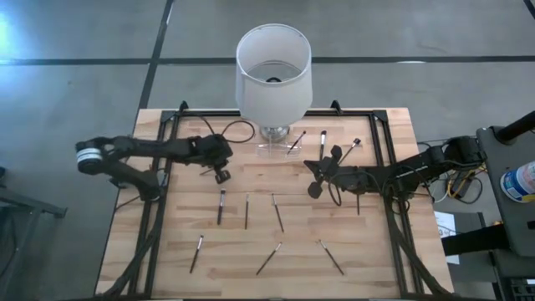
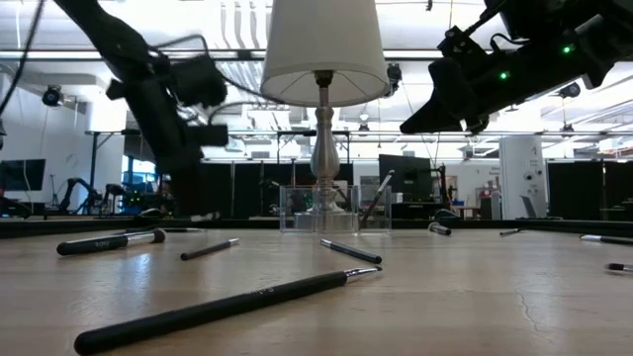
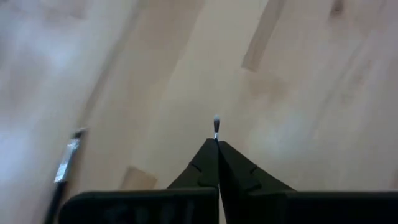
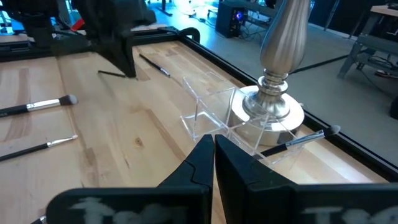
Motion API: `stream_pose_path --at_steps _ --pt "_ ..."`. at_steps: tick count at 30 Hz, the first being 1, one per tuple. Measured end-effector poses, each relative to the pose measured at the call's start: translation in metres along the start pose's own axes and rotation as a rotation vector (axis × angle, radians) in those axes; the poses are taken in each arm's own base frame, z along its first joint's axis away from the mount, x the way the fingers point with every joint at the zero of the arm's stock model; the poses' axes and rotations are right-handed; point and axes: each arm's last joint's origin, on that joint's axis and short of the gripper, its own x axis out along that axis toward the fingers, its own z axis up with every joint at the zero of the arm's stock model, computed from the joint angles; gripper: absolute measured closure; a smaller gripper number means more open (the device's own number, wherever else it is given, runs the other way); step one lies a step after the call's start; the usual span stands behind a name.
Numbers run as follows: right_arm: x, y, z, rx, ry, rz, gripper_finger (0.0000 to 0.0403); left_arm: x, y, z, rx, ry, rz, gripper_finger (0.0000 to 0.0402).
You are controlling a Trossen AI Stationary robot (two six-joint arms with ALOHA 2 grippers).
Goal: Put items in baskets/containers
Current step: Put the black eyeshadow brush into the transparent organizer
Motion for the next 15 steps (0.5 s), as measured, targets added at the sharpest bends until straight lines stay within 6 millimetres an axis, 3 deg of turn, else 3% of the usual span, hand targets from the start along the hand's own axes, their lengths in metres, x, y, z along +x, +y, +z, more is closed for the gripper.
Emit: stream_pose_path --at_steps 10,15 --pt "0.000 0.000 0.000 -0.001 0.000 0.001 0.0394 -0.045 -0.008 0.002 -0.030 -0.211 -0.040 0.0400" --pt "0.000 0.000 0.000 0.000 -0.003 0.002 0.0394 -0.041 -0.007 -0.007 -0.058 -0.147 -0.036 0.0401"
